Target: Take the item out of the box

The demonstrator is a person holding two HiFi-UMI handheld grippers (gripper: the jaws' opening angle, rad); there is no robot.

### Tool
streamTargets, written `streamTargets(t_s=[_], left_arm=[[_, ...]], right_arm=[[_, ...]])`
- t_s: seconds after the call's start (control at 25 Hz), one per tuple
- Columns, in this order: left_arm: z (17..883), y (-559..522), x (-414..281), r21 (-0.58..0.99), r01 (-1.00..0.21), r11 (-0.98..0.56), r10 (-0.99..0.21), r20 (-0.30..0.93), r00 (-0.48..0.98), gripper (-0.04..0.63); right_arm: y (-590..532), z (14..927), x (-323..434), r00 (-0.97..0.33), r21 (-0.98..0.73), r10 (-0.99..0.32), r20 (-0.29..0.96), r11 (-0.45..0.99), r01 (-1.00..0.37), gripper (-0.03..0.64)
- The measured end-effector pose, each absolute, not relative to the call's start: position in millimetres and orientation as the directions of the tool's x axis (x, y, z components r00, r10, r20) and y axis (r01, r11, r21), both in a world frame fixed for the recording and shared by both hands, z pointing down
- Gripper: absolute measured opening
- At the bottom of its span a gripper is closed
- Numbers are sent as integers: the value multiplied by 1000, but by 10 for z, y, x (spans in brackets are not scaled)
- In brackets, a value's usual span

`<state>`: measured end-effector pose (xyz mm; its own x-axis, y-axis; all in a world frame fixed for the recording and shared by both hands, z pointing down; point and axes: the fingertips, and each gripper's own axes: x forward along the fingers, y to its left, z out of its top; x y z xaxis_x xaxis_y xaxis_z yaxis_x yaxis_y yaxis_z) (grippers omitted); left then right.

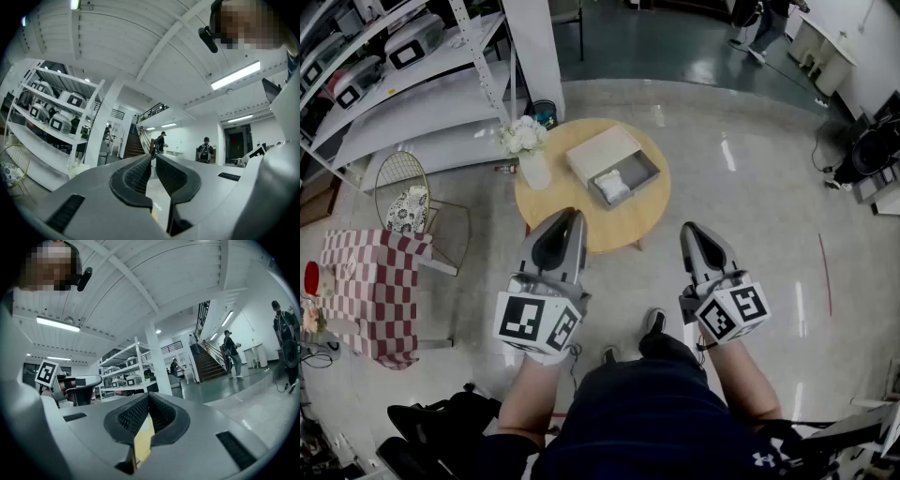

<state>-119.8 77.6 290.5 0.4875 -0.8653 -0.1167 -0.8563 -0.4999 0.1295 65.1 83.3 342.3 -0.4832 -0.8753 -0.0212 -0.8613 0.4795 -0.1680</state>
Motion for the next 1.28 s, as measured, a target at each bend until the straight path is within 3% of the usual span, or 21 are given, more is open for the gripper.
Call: streamTargets(t_s=[0.24, 0.48, 0.8, 1.28], left_arm=[[2870, 1360, -1017, 125, -847, -516, -856, -105, 506, 48], [3152, 1852, -634, 102, -860, -501, -865, -17, 502, 48], [3413, 2461, -186, 25, -910, -414, -908, 49, 415, 46], [3398, 2470, -250, 25, -899, -436, -897, 60, 437, 46]], right_arm=[[1466, 3292, 677, -480, -171, -877, -27, 477, -862, 8], [1998, 3492, 836, -513, -219, -858, -11, 503, -836, 8], [2546, 3673, 1255, -561, -246, -828, -5, 545, -802, 8], [2599, 3558, 1138, -557, -230, -830, -35, 549, -804, 8]])
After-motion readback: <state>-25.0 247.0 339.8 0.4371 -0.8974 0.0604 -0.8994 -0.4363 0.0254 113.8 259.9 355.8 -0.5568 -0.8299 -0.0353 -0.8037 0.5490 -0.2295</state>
